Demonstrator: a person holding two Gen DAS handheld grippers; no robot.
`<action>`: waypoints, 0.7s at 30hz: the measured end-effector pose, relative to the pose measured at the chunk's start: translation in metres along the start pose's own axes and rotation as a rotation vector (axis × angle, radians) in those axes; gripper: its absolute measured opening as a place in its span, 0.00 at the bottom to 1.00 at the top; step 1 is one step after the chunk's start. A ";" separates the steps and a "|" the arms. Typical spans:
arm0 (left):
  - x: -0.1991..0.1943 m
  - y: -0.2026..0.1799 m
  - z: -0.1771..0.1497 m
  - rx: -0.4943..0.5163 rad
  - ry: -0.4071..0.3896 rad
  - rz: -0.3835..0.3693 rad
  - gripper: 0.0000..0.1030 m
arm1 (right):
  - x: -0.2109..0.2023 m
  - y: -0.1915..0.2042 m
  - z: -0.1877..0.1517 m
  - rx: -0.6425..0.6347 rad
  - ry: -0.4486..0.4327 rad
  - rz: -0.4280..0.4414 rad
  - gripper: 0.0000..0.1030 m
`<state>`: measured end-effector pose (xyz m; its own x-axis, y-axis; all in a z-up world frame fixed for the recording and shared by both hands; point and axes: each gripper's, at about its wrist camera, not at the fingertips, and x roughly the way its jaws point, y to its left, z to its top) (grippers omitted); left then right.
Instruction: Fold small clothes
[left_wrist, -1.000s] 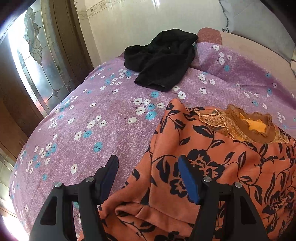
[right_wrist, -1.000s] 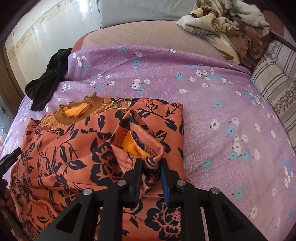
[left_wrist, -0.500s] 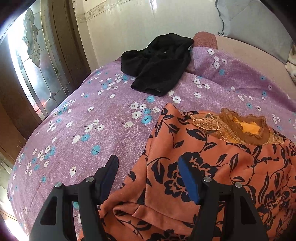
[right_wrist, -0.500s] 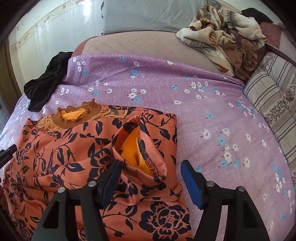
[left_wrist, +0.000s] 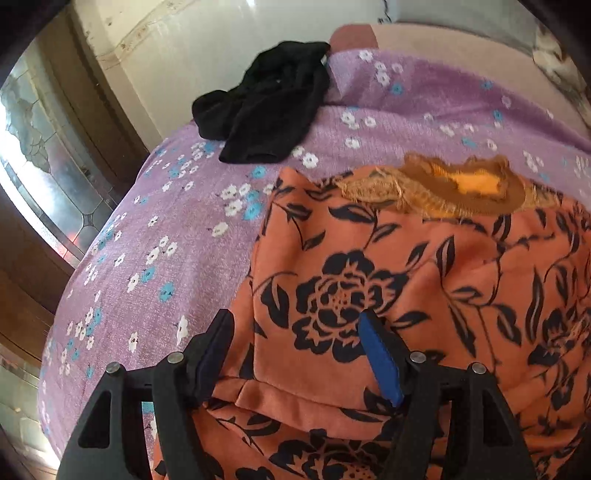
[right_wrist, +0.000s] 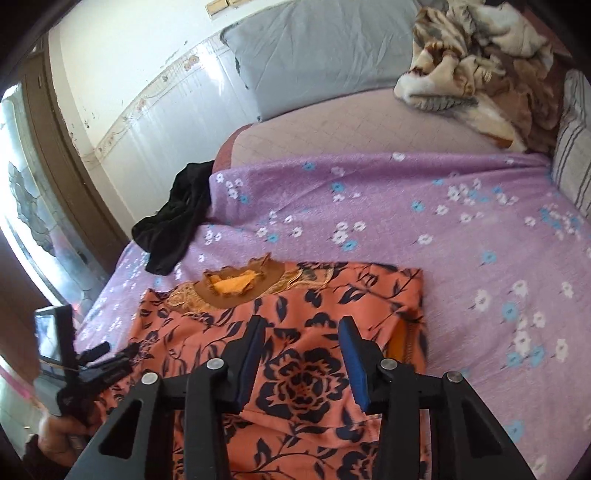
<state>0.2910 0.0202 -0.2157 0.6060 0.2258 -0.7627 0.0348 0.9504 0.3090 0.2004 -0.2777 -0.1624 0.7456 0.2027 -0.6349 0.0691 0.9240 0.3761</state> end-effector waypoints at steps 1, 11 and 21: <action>0.003 -0.002 -0.003 0.024 0.005 0.011 0.69 | 0.012 0.000 -0.003 0.002 0.061 -0.002 0.42; 0.014 0.041 0.004 -0.122 0.048 0.039 0.73 | 0.025 -0.045 0.000 0.119 0.185 -0.101 0.37; 0.001 0.042 0.008 -0.147 0.024 -0.016 0.73 | 0.012 -0.083 0.013 0.281 0.152 -0.022 0.40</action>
<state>0.2995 0.0584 -0.1993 0.5874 0.2137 -0.7805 -0.0737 0.9746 0.2114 0.2124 -0.3559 -0.1922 0.6354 0.2491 -0.7309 0.2806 0.8074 0.5191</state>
